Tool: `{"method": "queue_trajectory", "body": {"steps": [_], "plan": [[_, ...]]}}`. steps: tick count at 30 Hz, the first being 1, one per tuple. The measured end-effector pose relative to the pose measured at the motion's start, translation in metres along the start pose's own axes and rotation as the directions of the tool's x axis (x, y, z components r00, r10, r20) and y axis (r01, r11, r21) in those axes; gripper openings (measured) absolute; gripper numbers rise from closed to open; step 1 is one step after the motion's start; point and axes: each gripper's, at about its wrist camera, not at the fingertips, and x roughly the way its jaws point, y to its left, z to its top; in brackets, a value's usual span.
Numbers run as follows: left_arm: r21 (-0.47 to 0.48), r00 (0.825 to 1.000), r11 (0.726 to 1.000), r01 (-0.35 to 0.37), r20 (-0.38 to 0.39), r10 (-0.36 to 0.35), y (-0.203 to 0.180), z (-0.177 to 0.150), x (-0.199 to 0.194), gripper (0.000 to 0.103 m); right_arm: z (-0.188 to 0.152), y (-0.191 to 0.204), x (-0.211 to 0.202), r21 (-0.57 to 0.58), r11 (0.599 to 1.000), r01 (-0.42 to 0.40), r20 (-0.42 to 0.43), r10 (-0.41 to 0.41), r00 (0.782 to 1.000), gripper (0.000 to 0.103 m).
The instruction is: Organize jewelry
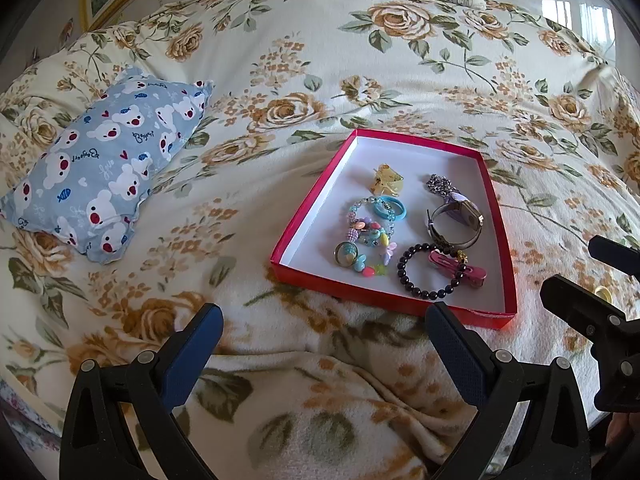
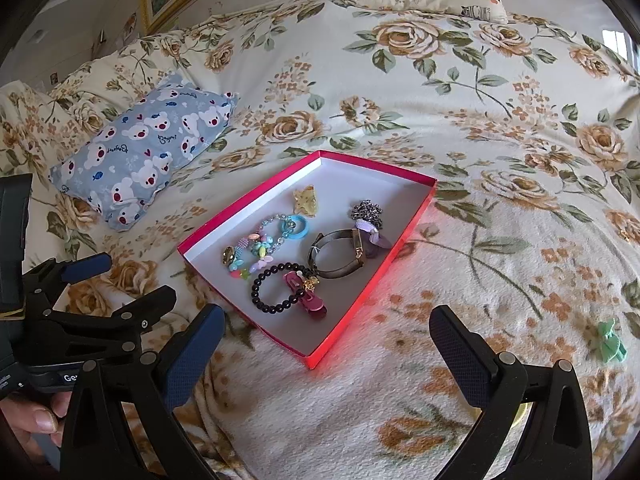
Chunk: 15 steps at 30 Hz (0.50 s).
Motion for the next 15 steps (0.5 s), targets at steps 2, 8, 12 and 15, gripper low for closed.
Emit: {"method": "queue_trajectory", "body": {"steps": [2, 8, 12, 15], "plan": [[0.002, 1.000, 1.000, -0.001, -0.001, 0.001, -0.0001, 0.0001, 0.0005, 0.102, -0.0001, -0.0001, 0.0000, -0.001, 1.000, -0.001, -0.001, 0.001, 1.000, 0.103], [-0.001, 1.000, 1.000, 0.000, -0.001, 0.000, -0.0002, 0.0001, 0.0003, 0.102, -0.0001, -0.0001, 0.0000, 0.000, 1.000, 0.000, 0.000, 0.000, 1.000, 0.103], [-0.001, 1.000, 1.000, 0.002, -0.002, -0.002, -0.0001, 0.0004, 0.0010, 0.102, 0.0000, 0.0000, 0.0003, -0.001, 1.000, 0.000, -0.004, 0.000, 1.000, 0.103], [0.000, 1.000, 1.000, 0.002, -0.003, -0.002, -0.0011, 0.0005, 0.0017, 0.102, -0.0001, 0.0003, -0.0001, -0.001, 1.000, 0.000, -0.005, 0.000, 1.000, 0.103]]}}
